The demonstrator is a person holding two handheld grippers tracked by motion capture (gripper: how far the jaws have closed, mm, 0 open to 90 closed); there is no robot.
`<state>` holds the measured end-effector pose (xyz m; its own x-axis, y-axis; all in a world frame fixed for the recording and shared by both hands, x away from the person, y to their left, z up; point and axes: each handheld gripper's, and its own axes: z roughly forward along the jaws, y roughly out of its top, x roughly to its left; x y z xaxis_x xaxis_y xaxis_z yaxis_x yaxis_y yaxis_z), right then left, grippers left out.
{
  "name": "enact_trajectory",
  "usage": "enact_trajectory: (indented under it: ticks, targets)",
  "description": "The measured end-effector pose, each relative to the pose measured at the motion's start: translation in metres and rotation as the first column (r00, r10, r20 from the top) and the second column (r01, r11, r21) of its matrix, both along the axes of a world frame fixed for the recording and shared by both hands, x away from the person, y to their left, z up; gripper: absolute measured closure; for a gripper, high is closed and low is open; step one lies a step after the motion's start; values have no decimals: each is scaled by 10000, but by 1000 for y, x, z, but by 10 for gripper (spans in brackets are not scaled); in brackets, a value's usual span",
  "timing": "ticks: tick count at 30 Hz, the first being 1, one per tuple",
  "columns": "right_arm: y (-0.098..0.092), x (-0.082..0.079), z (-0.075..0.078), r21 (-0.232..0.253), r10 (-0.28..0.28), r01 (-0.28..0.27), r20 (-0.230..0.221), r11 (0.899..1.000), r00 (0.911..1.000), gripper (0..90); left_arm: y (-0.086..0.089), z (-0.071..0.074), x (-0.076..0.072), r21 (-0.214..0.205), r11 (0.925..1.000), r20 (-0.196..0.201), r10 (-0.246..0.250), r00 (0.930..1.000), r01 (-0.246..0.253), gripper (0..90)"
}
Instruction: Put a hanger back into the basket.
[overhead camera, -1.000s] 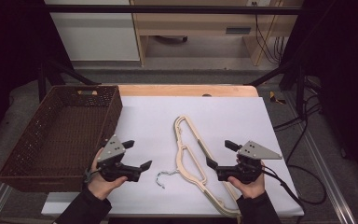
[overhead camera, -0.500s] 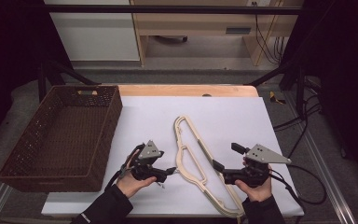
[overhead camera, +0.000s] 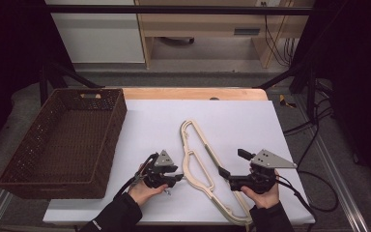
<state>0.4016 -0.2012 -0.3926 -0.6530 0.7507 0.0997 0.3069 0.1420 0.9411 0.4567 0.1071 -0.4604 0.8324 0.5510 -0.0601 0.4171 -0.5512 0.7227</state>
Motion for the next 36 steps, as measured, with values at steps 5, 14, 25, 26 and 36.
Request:
enact_trajectory:
  ticks: [5,14,25,26,36]
  targets:
    - [0,0,-1,-2,14,-14,-50,10000,10000,91,-1,-3,2,132,9999,-128,-84,9999,86,702]
    - [1,1,-2,-35,-1,0,-85,10000,10000,91,-6,-10,4,216,9996,-449,-146,9989,156,777]
    - [1,2,-2,-38,29,-30,-120,10000,9999,91,-6,-10,5,178,9994,-733,-278,9969,292,853]
    - [1,2,-3,-58,37,-38,-123,10000,9999,90,-6,-9,5,89,9996,-724,-257,9970,264,859]
    - [6,3,-7,-129,137,-140,-259,9998,9996,92,-6,-2,2,190,9977,-563,-632,9964,644,883]
